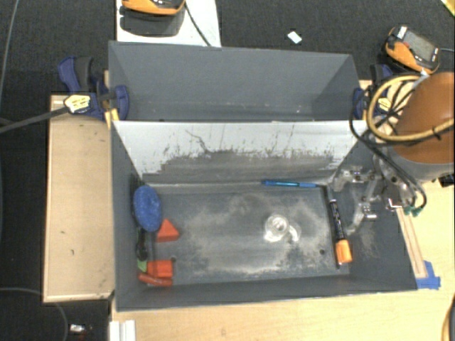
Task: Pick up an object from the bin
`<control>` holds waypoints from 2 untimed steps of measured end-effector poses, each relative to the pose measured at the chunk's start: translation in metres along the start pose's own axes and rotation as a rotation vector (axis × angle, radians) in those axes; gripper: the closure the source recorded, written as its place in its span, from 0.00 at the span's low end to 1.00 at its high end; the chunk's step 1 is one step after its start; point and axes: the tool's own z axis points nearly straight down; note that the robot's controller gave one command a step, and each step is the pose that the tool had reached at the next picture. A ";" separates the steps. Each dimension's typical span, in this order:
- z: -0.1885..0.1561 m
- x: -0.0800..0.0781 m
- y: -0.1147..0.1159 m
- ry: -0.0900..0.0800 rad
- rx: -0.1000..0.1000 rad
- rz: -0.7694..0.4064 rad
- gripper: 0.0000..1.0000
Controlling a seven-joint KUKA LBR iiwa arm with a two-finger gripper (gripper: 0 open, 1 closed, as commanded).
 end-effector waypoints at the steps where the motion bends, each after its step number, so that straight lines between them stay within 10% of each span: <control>1: -0.003 -0.002 0.001 -0.007 0.001 -0.004 0.00; 2: 0.082 -0.019 0.052 -0.012 0.000 0.122 0.00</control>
Offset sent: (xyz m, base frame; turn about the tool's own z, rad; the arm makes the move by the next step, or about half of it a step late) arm 0.0240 0.0745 -0.1226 0.1724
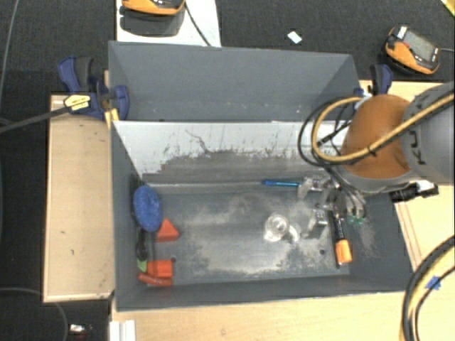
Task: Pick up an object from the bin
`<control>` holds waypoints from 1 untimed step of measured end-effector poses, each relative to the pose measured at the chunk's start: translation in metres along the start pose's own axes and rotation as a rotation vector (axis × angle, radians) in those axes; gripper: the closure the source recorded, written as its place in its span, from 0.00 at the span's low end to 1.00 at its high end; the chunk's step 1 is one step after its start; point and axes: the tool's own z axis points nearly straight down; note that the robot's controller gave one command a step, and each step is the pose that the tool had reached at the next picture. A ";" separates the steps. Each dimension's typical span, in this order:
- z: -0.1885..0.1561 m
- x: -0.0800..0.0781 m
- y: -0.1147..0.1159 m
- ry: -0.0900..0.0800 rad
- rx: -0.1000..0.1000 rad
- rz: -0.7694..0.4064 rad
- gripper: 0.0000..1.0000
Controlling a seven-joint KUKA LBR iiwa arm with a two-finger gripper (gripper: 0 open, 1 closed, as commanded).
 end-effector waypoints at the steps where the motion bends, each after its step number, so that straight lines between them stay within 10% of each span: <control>1: -0.015 0.031 0.068 -0.006 0.000 -0.041 0.00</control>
Offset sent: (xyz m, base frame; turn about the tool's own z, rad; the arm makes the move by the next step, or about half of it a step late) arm -0.0070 0.0780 -0.0101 -0.0386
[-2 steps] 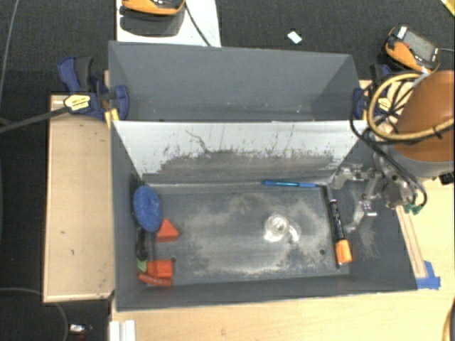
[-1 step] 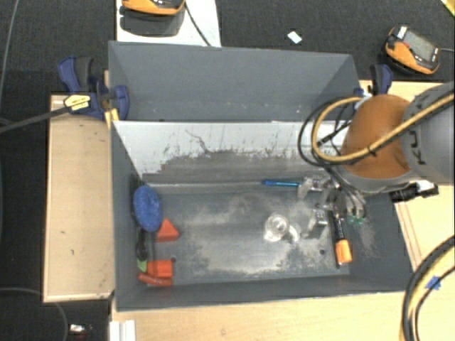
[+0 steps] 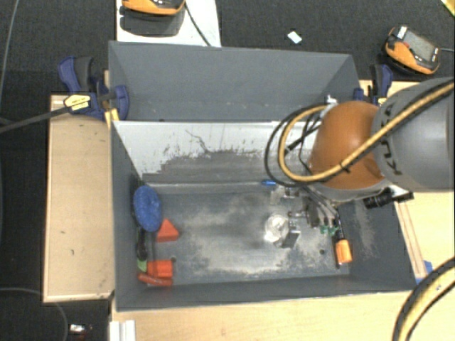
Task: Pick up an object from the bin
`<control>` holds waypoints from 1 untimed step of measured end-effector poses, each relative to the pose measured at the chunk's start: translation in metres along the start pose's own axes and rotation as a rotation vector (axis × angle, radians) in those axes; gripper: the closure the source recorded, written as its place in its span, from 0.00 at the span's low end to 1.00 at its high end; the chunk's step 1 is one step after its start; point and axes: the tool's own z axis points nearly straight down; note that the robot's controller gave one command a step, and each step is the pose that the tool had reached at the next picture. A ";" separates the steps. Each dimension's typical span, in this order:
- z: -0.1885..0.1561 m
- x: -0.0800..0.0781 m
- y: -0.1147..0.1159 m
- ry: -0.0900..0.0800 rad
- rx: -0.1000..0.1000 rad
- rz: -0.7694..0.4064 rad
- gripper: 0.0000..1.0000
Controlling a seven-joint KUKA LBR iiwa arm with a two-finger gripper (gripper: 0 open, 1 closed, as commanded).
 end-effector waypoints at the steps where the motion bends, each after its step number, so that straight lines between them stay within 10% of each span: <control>1: 0.026 -0.016 0.008 0.007 0.001 0.000 0.00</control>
Offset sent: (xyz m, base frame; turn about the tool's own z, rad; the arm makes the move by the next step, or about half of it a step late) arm 0.0065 -0.0168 -0.0554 0.1548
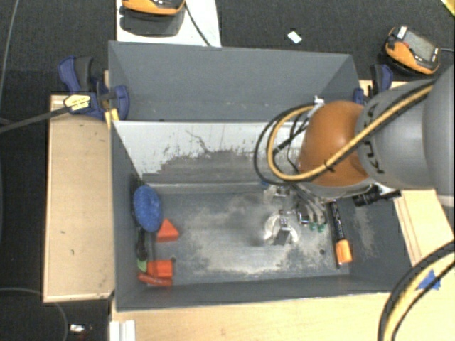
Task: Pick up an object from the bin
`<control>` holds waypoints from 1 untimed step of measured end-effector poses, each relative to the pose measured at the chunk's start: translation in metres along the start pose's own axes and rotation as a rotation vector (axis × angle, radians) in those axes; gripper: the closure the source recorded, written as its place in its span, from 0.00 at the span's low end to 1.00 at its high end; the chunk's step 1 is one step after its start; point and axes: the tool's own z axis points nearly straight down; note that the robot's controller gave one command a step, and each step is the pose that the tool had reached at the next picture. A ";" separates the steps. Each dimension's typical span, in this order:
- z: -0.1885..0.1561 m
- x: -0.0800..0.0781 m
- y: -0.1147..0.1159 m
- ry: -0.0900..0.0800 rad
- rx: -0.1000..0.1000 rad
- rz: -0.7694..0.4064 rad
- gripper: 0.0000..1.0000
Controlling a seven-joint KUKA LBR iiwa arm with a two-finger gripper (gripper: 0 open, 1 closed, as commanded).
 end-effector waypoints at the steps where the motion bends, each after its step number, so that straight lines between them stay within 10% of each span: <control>1: 0.021 0.006 -0.018 -0.009 -0.002 0.118 0.00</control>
Offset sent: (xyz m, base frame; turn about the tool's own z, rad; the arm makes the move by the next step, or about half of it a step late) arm 0.0050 -0.0321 -0.0292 0.1285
